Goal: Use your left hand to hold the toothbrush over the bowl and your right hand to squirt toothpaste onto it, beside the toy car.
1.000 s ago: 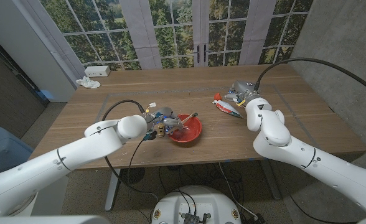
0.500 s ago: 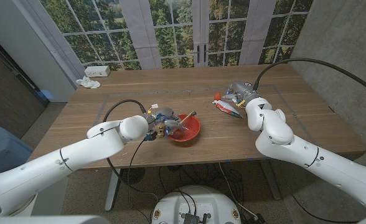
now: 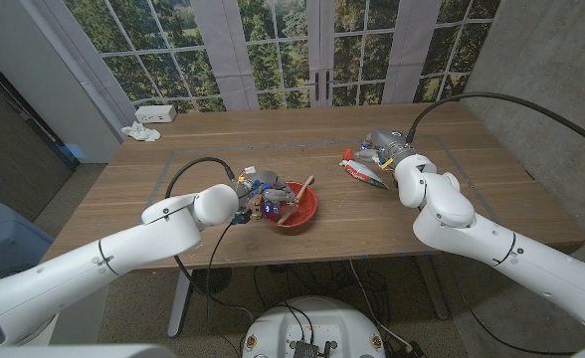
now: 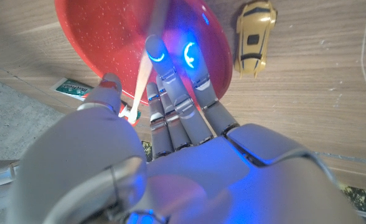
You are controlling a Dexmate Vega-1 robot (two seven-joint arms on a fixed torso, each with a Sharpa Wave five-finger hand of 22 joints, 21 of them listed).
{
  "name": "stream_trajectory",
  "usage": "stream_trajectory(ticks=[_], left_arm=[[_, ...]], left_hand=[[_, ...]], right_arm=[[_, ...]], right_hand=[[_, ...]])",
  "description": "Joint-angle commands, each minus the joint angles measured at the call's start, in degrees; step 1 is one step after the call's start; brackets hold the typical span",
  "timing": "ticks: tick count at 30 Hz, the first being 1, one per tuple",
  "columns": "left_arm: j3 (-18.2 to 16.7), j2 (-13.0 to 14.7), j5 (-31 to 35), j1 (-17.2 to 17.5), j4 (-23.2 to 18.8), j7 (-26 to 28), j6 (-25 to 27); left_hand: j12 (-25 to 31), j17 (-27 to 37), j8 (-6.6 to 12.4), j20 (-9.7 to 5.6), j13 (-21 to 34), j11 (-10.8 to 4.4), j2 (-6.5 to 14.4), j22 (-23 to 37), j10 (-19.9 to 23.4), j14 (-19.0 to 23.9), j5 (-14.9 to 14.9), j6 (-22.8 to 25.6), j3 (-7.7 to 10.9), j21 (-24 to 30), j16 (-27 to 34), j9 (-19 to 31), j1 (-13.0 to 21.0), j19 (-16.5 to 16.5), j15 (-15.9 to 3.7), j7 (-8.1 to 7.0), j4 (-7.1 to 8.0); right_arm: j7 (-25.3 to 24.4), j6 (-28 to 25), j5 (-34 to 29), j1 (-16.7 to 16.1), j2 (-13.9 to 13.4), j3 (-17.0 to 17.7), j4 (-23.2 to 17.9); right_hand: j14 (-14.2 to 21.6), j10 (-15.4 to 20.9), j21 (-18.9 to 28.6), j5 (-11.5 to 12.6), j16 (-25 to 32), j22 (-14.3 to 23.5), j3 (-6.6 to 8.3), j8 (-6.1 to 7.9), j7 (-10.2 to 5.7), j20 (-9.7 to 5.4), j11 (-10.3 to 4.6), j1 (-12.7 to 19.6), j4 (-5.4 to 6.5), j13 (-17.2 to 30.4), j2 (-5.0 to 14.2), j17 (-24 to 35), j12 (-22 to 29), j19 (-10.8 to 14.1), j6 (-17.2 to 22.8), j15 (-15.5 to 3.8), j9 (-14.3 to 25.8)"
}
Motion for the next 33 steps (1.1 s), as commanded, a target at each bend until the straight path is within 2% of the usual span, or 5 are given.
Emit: stream_trajectory(ticks=[1, 9, 15, 24, 33], left_arm=[[-1.0, -0.5, 4.8, 2.0, -1.0, 3.5, -1.2], [-3.3, -0.9, 6.3, 4.8, -1.4, 6.9, -2.5], [-6.5, -1.8, 6.2, 8.6, -0.5, 12.1, -6.9], [-11.8, -4.8, 4.7, 14.6, 5.4, 20.8, -23.6], [-14.1, -7.8, 3.3, 16.1, 11.2, 21.7, -35.9]], left_hand=[[0.6, -3.7, 0.61, -6.34, -0.1, 0.06, -0.3, -0.8, -0.8, -2.9, 0.4, -0.7, 0.22, -1.4, -4.1, -0.9, -1.6, -2.3, -0.89, -0.16, -0.39], [1.4, -11.0, 0.71, -2.95, -0.3, 0.61, -1.5, -1.9, -3.9, -10.3, 0.5, -3.1, 2.40, -8.6, -14.0, -2.0, -4.4, -8.9, -0.12, -1.06, -0.95], [1.3, -15.4, 0.42, 0.94, -0.2, 1.14, -2.4, -1.7, -8.6, -21.1, 0.2, -8.0, 4.48, -15.5, -22.4, -2.2, -5.7, -17.2, 2.06, -1.56, -1.77], [0.6, -18.5, 0.39, 6.05, -0.3, 2.75, 0.4, -1.9, -15.4, -30.4, -0.1, -13.5, 6.72, -24.0, -28.3, -2.5, -9.3, -28.4, 4.88, -3.20, -0.84], [0.0, -20.8, 0.12, 6.80, -1.0, 3.64, 3.7, -1.9, -26.2, -42.4, 0.1, -20.4, 8.67, -31.5, -32.8, -2.9, -13.4, -34.4, 7.60, -5.89, -0.74]], right_arm=[[-0.6, 0.8, 1.4, 0.8, -0.2, 0.0, 0.7], [-0.7, 0.8, 1.7, 1.6, 0.1, -0.5, 1.3], [-0.8, 0.9, 2.3, 2.0, 0.4, -0.7, 1.7], [-2.2, 1.3, 4.2, 1.8, 0.9, 0.1, 1.9], [-6.0, 3.2, 9.9, -0.6, 1.3, 4.1, 1.5]], right_hand=[[0.3, 0.2, -0.1, 0.3, 0.4, 0.1, -0.23, 0.35, 0.26, 0.13, 0.04, -0.1, -0.09, 0.1, 0.29, 0.0, -0.1, 0.1, 0.4, -1.99, 0.0], [0.2, 0.3, -0.1, 0.3, 0.5, 0.1, -0.35, 0.36, 0.26, 0.22, 0.05, -0.2, -0.15, 0.2, 0.36, -0.1, -0.1, 0.1, 0.4, -1.87, 0.0], [-0.4, -0.2, -0.1, 0.3, 0.3, 0.1, -0.47, 0.26, 0.43, 0.29, 0.40, -0.3, -0.21, 0.1, 0.39, -0.2, -0.4, 0.2, 0.2, -1.62, 0.0], [-3.0, -2.3, -0.3, 0.1, -0.4, 0.1, -1.25, -0.25, 0.69, 0.65, 0.86, -1.4, 0.09, 0.2, 0.14, -0.5, -1.1, 0.1, -1.2, -0.65, 0.0], [-7.8, -7.2, -1.1, -0.2, -2.2, 0.1, -2.99, -0.97, 1.45, 1.29, 2.16, -5.3, 1.49, -0.5, 0.25, -1.7, -2.2, -1.0, -3.9, 0.78, 0.1]])
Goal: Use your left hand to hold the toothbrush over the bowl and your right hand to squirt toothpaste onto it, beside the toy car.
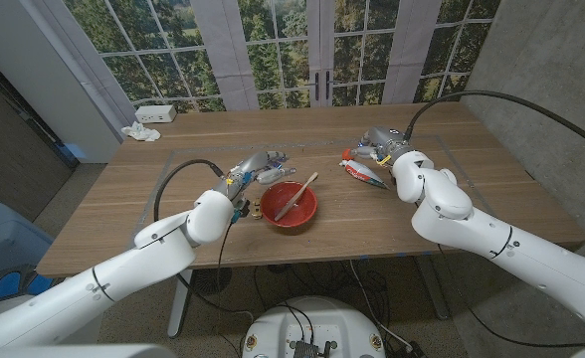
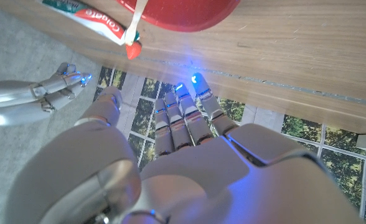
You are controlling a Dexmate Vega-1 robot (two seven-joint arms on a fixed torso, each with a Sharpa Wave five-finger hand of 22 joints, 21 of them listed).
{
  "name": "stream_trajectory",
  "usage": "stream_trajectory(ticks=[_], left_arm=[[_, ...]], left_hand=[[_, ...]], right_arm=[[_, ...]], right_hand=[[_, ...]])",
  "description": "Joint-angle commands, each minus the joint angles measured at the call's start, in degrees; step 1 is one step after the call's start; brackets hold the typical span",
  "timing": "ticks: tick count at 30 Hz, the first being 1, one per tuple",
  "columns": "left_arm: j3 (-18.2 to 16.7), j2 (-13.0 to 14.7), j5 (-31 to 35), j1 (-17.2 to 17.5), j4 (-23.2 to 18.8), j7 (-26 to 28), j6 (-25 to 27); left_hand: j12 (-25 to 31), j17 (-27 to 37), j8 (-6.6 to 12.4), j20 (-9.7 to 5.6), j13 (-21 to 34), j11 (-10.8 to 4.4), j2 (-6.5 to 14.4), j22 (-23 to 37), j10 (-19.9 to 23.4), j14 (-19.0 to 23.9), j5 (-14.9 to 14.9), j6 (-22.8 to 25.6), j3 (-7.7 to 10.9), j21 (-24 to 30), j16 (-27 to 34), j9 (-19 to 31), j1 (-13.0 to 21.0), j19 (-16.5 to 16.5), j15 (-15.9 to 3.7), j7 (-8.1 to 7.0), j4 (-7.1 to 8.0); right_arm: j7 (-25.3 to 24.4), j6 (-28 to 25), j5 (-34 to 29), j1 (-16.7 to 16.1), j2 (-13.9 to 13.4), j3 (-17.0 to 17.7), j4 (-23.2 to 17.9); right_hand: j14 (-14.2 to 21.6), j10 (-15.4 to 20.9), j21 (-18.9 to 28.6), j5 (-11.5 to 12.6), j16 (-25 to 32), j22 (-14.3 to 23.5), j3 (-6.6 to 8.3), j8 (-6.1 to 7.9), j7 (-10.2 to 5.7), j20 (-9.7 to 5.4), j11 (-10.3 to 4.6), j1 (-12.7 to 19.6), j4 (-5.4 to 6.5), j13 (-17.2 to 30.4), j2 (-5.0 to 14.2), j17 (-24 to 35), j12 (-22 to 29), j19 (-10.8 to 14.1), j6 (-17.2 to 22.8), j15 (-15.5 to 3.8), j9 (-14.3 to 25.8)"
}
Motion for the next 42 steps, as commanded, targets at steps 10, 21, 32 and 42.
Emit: stream_trajectory(ticks=[10, 21, 32, 42], left_arm=[[-7.0, -8.0, -6.0, 5.1, 11.3, 3.2, -21.2], [-8.5, -12.0, -11.0, 4.1, 17.3, 1.1, -29.6], [-9.1, -13.5, -12.2, 3.0, 20.3, -0.9, -33.9], [-8.8, -16.5, -13.2, -0.9, 26.1, -2.2, -38.4]], left_hand=[[0.0, -1.5, -0.31, -1.44, -0.5, 0.23, 5.8, 0.1, -10.7, -13.4, 0.6, -7.6, 3.60, -8.4, -1.4, -0.4, -4.4, -6.8, -0.12, -1.61, 0.49], [0.3, -1.4, -0.34, -2.32, -0.7, -1.14, 7.1, 0.1, -13.7, -17.5, 0.8, -12.0, 5.33, -11.1, -1.0, -0.5, -6.8, -8.1, 0.32, -1.36, 2.47], [0.9, -1.3, 0.25, -2.76, -0.7, -1.06, 7.8, 0.2, -12.9, -17.0, 1.1, -11.2, 6.57, -11.7, -0.3, -0.5, -7.8, -7.1, -0.22, -0.61, 4.24], [1.3, -1.4, 0.55, -3.26, -0.7, -1.32, 7.3, 0.2, -11.8, -15.9, 1.2, -10.3, 7.30, -11.9, 0.3, -0.5, -8.9, -5.4, -0.50, -0.15, 5.49]], right_arm=[[-10.8, 7.5, 17.1, -6.7, 1.5, 11.1, 0.4], [-17.1, 20.7, 33.2, -12.7, 3.2, 21.0, 4.2], [-20.3, 32.6, 43.6, -15.0, 4.4, 24.9, 9.4], [-21.5, 45.5, 51.9, -15.4, 8.0, 26.3, 17.9]], right_hand=[[-7.2, -7.3, -2.3, 0.1, -2.5, -0.1, -2.09, -0.99, 0.68, 1.07, 1.35, -5.9, 1.95, -1.7, 1.70, -2.0, -0.6, -3.0, -5.4, 1.15, 0.0], [-11.8, -10.7, -4.8, 0.1, -3.3, -0.3, -2.58, -1.11, -0.41, -0.97, 1.30, -10.6, 4.10, -3.5, 4.92, -3.8, -0.5, -6.6, -8.8, 1.31, -0.3], [-12.7, -10.7, -5.8, 0.0, -3.2, -0.3, -2.76, -0.78, 0.04, -1.61, 1.51, -12.3, 4.69, -4.3, 5.62, -4.6, -0.1, -8.0, -9.1, 1.49, -0.4], [-12.6, -9.9, -6.3, -0.1, -3.0, -0.3, -2.85, -0.26, 1.20, -2.06, 2.04, -13.6, 5.17, -4.9, 6.04, -5.3, 0.4, -8.1, -8.1, 2.00, -0.5]])
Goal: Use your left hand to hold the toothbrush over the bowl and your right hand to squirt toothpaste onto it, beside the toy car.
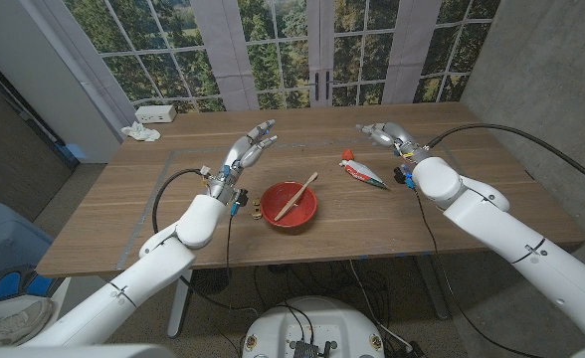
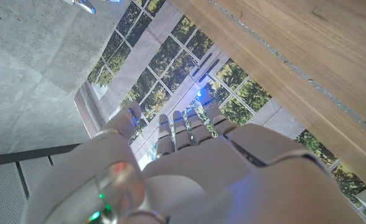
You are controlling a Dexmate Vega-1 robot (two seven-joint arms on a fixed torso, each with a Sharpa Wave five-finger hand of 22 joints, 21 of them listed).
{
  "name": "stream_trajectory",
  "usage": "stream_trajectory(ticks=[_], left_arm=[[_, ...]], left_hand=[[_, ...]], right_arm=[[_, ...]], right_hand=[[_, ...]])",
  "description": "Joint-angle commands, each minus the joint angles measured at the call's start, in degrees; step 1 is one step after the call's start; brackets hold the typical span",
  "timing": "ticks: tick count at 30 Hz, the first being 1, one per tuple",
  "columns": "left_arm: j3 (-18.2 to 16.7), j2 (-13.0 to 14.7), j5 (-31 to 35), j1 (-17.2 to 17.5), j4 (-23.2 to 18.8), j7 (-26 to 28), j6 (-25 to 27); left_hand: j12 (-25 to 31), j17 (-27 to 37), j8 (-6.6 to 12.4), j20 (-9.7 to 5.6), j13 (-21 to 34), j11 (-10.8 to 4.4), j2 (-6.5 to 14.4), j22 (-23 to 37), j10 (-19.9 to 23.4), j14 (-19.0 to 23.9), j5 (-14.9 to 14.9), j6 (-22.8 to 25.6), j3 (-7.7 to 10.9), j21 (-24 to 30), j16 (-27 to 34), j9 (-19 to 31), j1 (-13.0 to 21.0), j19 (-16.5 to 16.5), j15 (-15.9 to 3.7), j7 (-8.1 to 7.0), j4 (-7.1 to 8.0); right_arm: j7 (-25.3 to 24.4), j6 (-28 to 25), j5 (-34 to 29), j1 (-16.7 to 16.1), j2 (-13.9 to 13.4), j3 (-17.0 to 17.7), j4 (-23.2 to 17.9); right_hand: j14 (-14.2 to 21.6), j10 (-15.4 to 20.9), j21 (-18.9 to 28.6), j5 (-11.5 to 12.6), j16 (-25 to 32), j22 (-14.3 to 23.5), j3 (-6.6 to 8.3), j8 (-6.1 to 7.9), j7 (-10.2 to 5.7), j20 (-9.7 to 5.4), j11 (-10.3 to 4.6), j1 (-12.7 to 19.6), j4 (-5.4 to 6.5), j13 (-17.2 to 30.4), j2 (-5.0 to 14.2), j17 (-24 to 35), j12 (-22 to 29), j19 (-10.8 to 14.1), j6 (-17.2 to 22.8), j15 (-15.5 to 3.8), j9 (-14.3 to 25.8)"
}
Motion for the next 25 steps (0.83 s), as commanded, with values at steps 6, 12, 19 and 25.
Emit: stream_trajectory(ticks=[6, 12, 19, 25], left_arm=[[0.1, -5.8, -3.8, -5.4, 9.3, -2.5, -8.3], [0.0, -8.3, -7.0, -6.2, 11.5, -2.6, -9.3], [-0.3, -10.7, -9.3, -6.3, 13.4, -1.9, -10.8], [-0.8, -12.3, -9.5, -6.2, 14.9, -0.3, -12.2]], left_hand=[[1.2, 0.1, 0.76, 0.34, 0.1, 0.10, 1.2, 0.3, 2.9, 2.8, 1.1, 3.1, 3.19, -0.4, 1.1, 0.1, -1.9, 2.9, -1.33, 1.80, 3.79], [1.4, 0.1, 0.80, 0.00, 0.1, -0.39, 0.4, 0.4, 4.1, 3.8, 1.4, 4.3, 4.14, -0.5, 1.3, 0.1, -3.3, 4.1, -1.67, 2.14, 6.23], [1.5, 0.1, 0.86, -0.39, 0.1, -0.65, -0.3, 0.3, 5.0, 4.6, 1.5, 5.4, 3.89, -0.7, 1.4, 0.1, -5.2, 5.2, -2.05, 2.24, 8.09], [1.4, 0.0, 0.77, -0.45, 0.1, -0.94, -0.9, 0.2, 5.4, 5.2, 1.4, 5.8, 3.52, -0.9, 1.4, 0.0, -6.4, 5.9, -2.48, 2.12, 8.97]], right_arm=[[-2.1, 20.3, 15.3, -1.7, 4.8, 4.0, 12.5], [-1.1, 26.9, 19.9, -2.2, 6.7, 5.4, 17.1], [0.6, 33.1, 23.9, -2.2, 8.4, 6.3, 21.9], [0.0, 36.8, 25.7, -2.8, 9.5, 7.2, 24.0]], right_hand=[[0.2, 0.8, -0.5, -0.1, 0.4, 0.0, 0.13, 0.63, 1.17, -0.21, 0.75, -0.7, 0.55, -0.3, -0.05, -0.5, 0.4, 0.1, 0.4, 0.85, 0.0], [0.6, 1.5, -0.7, 0.0, 0.6, -0.1, 0.12, 0.76, 1.96, 0.08, 1.50, -1.2, 0.42, -0.7, -0.14, -1.0, 0.7, 0.5, 0.8, 1.56, 0.0], [0.7, 1.7, -0.8, 0.0, 0.7, -0.1, 0.14, 0.81, 2.56, 0.48, 1.97, -1.4, 0.16, -1.1, -0.31, -1.4, 0.7, 0.9, 1.0, 2.08, -0.1], [0.5, 1.9, -0.9, 0.1, 0.6, -0.1, 0.08, 0.79, 2.92, 0.73, 2.18, -1.6, -0.02, -1.3, -0.55, -1.7, 0.7, 1.0, 1.0, 2.48, -0.1]])
